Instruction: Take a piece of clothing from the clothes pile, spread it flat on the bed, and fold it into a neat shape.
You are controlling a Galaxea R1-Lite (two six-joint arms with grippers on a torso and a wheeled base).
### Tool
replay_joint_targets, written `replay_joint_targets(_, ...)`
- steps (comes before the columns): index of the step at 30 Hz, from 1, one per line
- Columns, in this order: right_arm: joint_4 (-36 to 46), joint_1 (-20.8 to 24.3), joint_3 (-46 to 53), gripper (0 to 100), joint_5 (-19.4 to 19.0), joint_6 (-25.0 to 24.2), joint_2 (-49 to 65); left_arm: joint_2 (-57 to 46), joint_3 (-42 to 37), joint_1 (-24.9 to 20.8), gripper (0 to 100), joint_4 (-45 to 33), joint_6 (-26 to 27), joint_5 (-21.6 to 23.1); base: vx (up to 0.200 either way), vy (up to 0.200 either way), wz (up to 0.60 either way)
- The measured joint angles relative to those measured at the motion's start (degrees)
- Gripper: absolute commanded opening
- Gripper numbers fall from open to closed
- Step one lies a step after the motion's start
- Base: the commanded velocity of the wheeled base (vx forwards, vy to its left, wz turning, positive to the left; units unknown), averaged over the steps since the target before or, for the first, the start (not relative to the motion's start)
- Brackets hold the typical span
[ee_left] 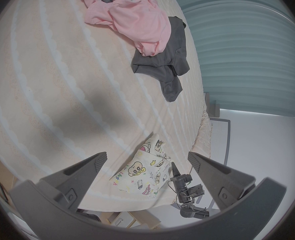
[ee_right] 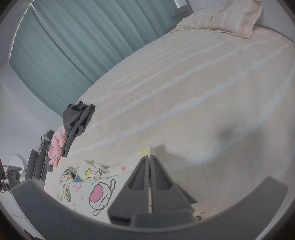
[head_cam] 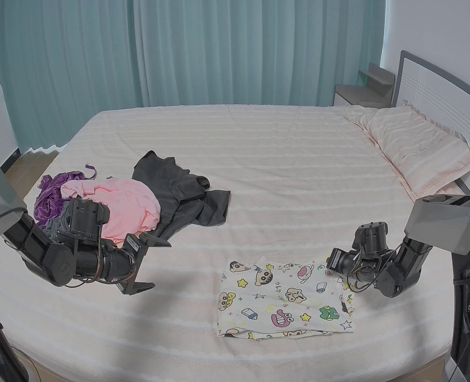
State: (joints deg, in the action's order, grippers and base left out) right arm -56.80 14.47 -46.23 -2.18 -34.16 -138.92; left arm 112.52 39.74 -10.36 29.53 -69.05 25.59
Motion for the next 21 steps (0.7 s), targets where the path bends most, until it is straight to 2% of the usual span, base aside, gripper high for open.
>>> replay_joint_targets(9, 0.06, -2.46, -1.54, 0, 0.07, -0.09, -0.29, 0.05, 0.06, 0.00, 100, 0.00, 0.00, -0.02, 0.000, 0.000, 0.00)
replay_joint_targets(18, 0.09, -2.93, -2.56, 0, 0.07, -0.18, -0.77, 0.05, 0.13, 0.00, 100, -0.02, -0.01, -0.02, 0.000, 0.000, 0.00)
replay_joint_targets(19, 0.13, -2.99, -2.61, 100, 0.07, -0.20, -0.82, 0.05, 0.13, 0.00, 100, -0.02, 0.00, 0.00, 0.000, 0.000, 0.00)
replay_joint_targets(21, 0.09, -3.10, -2.69, 100, 0.09, -0.30, -0.85, 0.05, 0.13, 0.00, 100, -0.02, 0.05, 0.00, 0.000, 0.000, 0.00)
